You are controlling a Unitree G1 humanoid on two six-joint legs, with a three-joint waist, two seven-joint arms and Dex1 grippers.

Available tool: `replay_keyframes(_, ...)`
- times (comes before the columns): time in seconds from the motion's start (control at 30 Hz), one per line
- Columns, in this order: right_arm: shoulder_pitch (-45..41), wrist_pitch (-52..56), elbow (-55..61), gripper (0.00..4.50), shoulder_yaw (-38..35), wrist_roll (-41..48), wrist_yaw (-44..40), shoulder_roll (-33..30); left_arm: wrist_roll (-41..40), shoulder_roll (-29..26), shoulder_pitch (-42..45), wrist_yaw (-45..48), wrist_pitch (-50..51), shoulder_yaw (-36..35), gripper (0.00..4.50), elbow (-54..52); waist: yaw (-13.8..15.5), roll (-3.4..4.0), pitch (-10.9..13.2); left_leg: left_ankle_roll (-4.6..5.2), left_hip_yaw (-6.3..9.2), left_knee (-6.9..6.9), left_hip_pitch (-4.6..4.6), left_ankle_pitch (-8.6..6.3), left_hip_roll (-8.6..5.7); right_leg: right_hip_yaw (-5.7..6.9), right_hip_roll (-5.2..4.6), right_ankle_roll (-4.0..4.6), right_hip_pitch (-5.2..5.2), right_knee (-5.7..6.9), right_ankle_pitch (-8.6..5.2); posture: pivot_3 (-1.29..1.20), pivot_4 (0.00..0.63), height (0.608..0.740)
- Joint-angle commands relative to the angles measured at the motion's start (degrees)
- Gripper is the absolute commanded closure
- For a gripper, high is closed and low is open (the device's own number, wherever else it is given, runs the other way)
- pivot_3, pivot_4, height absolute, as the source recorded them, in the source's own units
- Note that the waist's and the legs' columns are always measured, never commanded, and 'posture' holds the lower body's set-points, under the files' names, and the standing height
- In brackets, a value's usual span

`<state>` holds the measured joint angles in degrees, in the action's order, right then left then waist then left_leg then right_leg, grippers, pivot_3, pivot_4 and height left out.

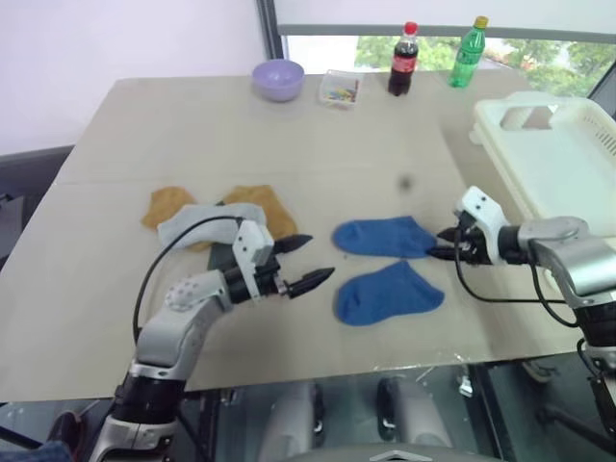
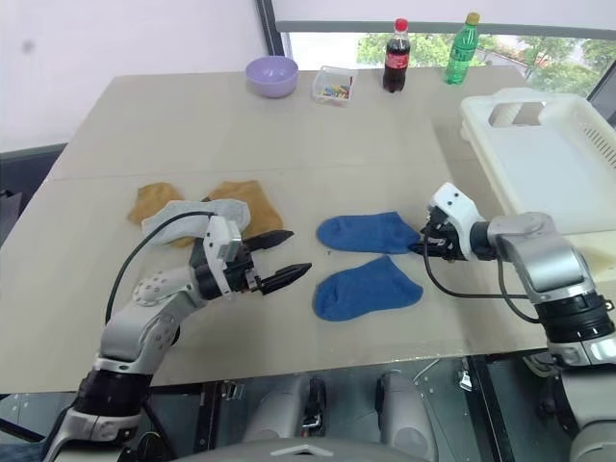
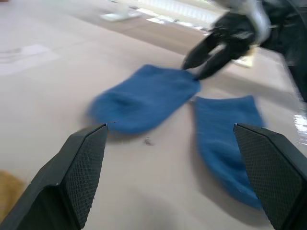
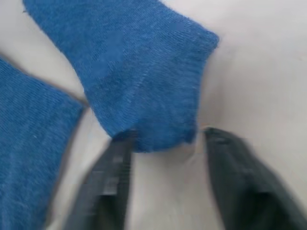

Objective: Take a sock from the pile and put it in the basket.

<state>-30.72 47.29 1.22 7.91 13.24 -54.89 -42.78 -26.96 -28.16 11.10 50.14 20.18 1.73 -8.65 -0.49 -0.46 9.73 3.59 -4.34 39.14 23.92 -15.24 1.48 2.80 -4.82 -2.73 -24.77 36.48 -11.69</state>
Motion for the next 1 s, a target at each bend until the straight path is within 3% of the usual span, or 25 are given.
replay_keyframes(0.03, -0.39, 1.88, 1.96, 0.37, -3.12, 2.12, 1.45, 0.47, -1.42, 2.77, 3.54, -3.67, 3.75, -0.90, 0.00, 1.48, 0.03, -0.03, 0.02, 0.00, 0.00, 0.02, 0.00, 0.00, 0.00, -0.01, 0.00, -0.01, 0.00, 0.00, 0.00, 0.00, 0.150, 0.733)
replay_keyframes(0.07, -0.51, 2.84, 2.12, 0.05, -3.60, 2.91, 1.92, 0.95, -1.69, 3.44, 4.60, -4.49, 4.75, -1.28, 0.00, 2.12, 0.05, -0.04, 0.02, 0.00, 0.02, 0.03, 0.00, 0.00, 0.00, 0.00, 0.00, -0.01, 0.01, 0.00, 0.00, 0.00, 0.150, 0.733)
replay_keyframes(0.3, -0.61, 4.49, 0.19, 0.05, -4.22, 3.07, 6.30, 2.14, 2.91, 7.00, 13.62, -9.43, 9.00, 1.75, 0.00, 9.62, 0.19, -0.06, 0.03, -0.01, 0.04, 0.06, 0.00, 0.01, -0.08, 0.00, 0.02, -0.01, 0.04, 0.02, 0.01, 0.00, 0.150, 0.733)
replay_keyframes(0.63, 0.58, 4.03, -0.98, 0.05, -3.55, 3.26, 7.80, 2.41, 11.08, 6.92, 20.95, -9.25, 12.40, 8.84, 0.00, 18.53, 0.30, -0.08, 0.03, -0.11, 0.08, 0.08, 0.01, 0.07, -0.17, -0.01, 0.04, -0.02, 0.06, 0.05, 0.01, 0.00, 0.150, 0.733)
replay_keyframes(0.8, 1.65, 4.13, -0.39, 0.00, -3.64, 3.86, 8.52, 3.06, 14.59, 7.33, 22.11, -10.64, 12.39, 10.08, 2.10, 21.12, 0.31, -0.11, 0.00, -0.03, 0.09, 0.12, -0.06, 0.04, -0.16, -0.02, 0.04, -0.02, 0.11, 0.08, 0.00, 0.00, 0.150, 0.733)
replay_keyframes(0.9, 2.12, 4.15, -0.04, 0.75, -3.83, 4.12, 8.98, 3.34, 14.76, 7.82, 22.06, -10.64, 13.14, 9.59, 3.35, 21.07, 0.30, -0.12, -0.02, -0.05, 0.09, 0.12, -0.06, 0.04, -0.15, -0.02, 0.04, -0.02, 0.13, 0.08, 0.01, 0.00, 0.150, 0.733)
replay_keyframes(0.97, 2.44, 4.11, 0.15, 1.57, -4.02, 4.26, 9.26, 3.52, 14.66, 7.97, 21.77, -10.33, 13.63, 9.33, 4.16, 20.57, 0.35, -0.13, -0.03, -0.12, 0.09, 0.12, -0.06, 0.09, -0.13, -0.02, 0.03, -0.02, 0.13, 0.08, 0.01, 0.00, 0.150, 0.733)
replay_keyframes(1.0, 2.61, 4.07, 0.25, 1.87, -4.09, 4.31, 9.34, 3.58, 14.71, 7.98, 21.60, -10.15, 13.83, 9.35, 4.35, 20.32, 0.36, -0.13, -0.03, -0.12, 0.09, 0.12, -0.06, 0.09, -0.13, -0.02, 0.02, -0.02, 0.13, 0.08, 0.01, 0.00, 0.150, 0.733)
